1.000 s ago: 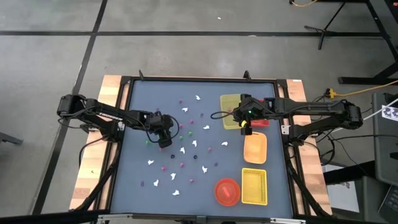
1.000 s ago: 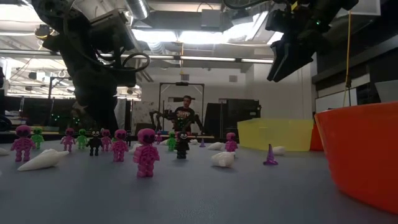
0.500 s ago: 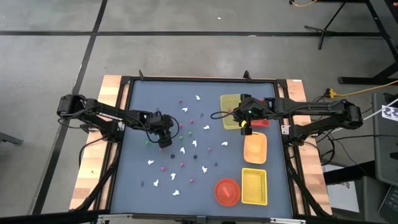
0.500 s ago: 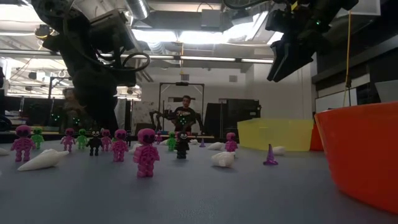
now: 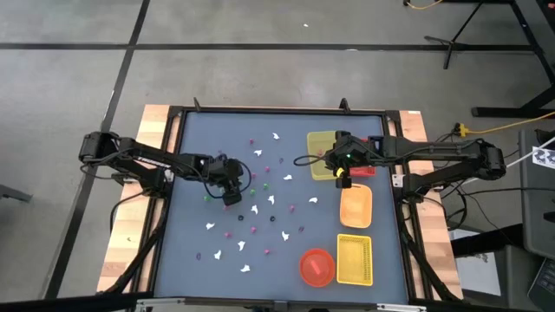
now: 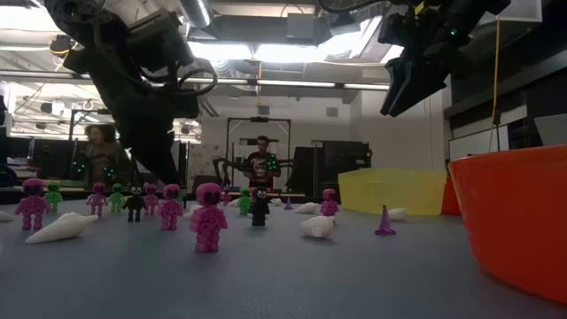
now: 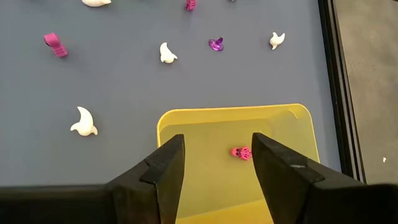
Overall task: Sort Halloween decoration
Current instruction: Put the green skeleton toy into the middle yellow bin
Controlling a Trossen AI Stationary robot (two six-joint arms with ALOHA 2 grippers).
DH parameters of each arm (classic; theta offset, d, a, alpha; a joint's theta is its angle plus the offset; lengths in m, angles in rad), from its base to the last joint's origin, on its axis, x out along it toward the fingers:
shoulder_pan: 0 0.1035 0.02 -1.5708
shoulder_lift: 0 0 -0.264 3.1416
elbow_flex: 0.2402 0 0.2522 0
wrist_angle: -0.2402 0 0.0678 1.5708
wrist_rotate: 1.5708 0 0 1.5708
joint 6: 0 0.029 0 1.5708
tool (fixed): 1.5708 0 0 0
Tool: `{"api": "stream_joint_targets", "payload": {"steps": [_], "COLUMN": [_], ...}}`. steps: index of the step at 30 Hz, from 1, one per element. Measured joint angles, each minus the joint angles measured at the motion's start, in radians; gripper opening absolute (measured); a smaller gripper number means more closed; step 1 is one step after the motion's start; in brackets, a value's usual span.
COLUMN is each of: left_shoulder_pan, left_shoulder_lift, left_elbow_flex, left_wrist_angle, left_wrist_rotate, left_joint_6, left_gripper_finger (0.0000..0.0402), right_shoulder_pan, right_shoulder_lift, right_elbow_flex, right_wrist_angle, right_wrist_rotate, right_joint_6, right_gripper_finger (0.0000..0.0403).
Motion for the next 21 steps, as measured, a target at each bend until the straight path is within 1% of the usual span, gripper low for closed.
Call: {"api": "stream_joint_targets", "payload": {"steps": [8, 11, 17, 21], "left_shoulder_pan": [0.000, 0.000, 0.000, 0.000], "left_shoulder_lift": [-0.067, -0.098, -0.111, -0.108], "left_elbow_flex": [0.000, 0.000, 0.000, 0.000], "left_wrist_angle": [0.026, 0.089, 0.338, 0.495], "left_wrist_rotate": [0.000, 0.000, 0.001, 0.002], "left_joint_6": [0.000, 0.000, 0.000, 0.000], "left_gripper_finger": [0.0021, 0.0021, 0.0021, 0.0021], "right_shoulder_pan": [0.000, 0.000, 0.000, 0.000], "right_shoulder_lift": [0.000, 0.000, 0.000, 0.000], "right_elbow_flex": [0.000, 0.000, 0.000, 0.000], "right_wrist_angle": [0.015, 0.045, 0.192, 0.317], "right_wrist_rotate": [0.000, -0.022, -0.167, -0.212], "right_joint_6": [0.000, 0.000, 0.000, 0.000], "right_gripper_finger": [0.0186, 0.0186, 0.0186, 0.0186]}}
